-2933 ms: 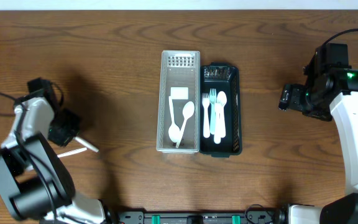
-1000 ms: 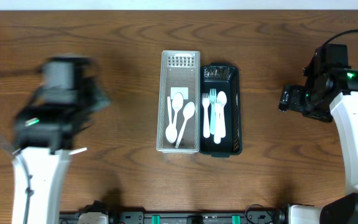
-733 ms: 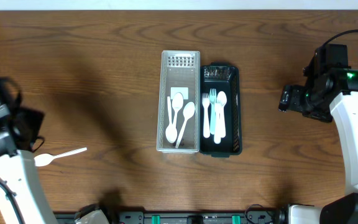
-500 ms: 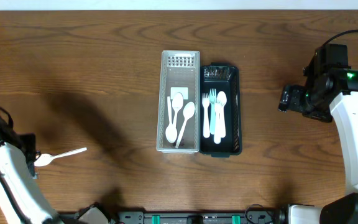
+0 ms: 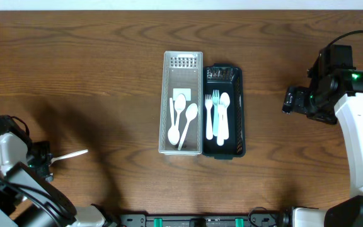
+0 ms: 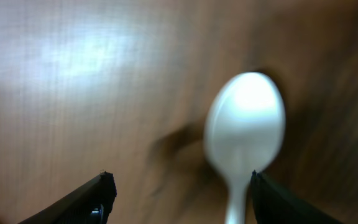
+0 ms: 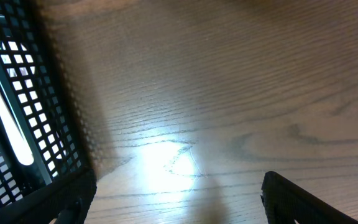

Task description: Pack container

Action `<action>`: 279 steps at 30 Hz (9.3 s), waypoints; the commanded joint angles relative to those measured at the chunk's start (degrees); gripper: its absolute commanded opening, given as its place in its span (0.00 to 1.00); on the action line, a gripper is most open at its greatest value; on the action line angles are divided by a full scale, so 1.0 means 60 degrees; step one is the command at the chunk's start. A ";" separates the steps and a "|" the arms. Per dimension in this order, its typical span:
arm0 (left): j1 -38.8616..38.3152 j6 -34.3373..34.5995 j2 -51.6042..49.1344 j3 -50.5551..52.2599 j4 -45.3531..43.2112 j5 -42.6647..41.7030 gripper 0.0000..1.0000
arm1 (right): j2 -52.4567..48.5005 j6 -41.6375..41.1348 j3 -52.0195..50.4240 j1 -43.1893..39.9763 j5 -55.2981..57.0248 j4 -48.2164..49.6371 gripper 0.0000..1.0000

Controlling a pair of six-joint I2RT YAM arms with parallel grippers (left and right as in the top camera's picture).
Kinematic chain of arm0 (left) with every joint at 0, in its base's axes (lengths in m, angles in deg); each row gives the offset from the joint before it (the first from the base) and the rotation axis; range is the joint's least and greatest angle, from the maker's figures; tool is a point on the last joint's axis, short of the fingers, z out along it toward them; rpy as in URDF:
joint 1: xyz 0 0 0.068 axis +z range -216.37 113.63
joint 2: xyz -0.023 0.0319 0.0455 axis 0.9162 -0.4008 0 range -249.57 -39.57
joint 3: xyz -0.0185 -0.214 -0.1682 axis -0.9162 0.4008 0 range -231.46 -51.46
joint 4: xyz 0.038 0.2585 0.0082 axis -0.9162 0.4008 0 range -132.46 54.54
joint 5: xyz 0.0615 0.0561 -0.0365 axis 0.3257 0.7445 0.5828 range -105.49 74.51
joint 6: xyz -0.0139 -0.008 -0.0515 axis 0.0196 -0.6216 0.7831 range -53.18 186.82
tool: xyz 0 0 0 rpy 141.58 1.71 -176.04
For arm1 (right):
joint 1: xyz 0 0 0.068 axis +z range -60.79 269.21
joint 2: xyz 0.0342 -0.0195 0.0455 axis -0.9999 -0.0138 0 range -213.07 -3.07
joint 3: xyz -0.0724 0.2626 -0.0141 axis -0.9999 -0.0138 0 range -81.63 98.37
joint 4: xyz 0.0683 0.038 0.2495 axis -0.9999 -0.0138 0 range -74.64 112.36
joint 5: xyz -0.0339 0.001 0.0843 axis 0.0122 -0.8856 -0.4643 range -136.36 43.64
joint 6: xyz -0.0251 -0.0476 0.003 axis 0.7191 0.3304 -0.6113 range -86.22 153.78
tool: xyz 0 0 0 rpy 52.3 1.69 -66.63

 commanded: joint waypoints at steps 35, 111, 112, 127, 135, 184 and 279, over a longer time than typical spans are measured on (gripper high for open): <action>-0.0790 -0.1661 -0.0499 0.0277 -0.0892 -0.0015 0.71 | 0.0007 0.0142 0.0007 -0.0076 0.0000 -0.0040 0.88; -1.2903 -0.5380 -0.0794 -0.4047 0.0310 0.0627 0.06 | 0.0007 0.0142 0.0007 -0.0076 0.0000 -0.0036 0.88; -1.2917 -0.5384 -0.1060 -0.4047 0.0313 0.0634 0.06 | 0.0007 0.0142 0.0007 -0.0076 0.0000 -0.0036 0.88; -1.2917 -0.7031 -0.1355 -0.4499 0.0412 0.1439 0.98 | 0.0007 0.0146 0.0007 -0.0080 0.0018 0.0044 0.88; -1.2586 -0.7129 0.0699 -0.4630 0.0572 0.2040 0.98 | 0.0007 0.0138 0.0011 -0.0055 0.0073 0.0754 0.91; -1.0309 -0.6182 -0.2437 -0.4237 0.2608 -0.2146 0.11 | -0.0324 0.0962 -0.0004 0.1333 0.0288 0.2098 0.99; -0.9748 -0.8440 1.1413 0.4666 -0.3326 0.0991 0.98 | 1.2794 0.2200 -0.8309 0.1585 0.1537 0.4929 0.99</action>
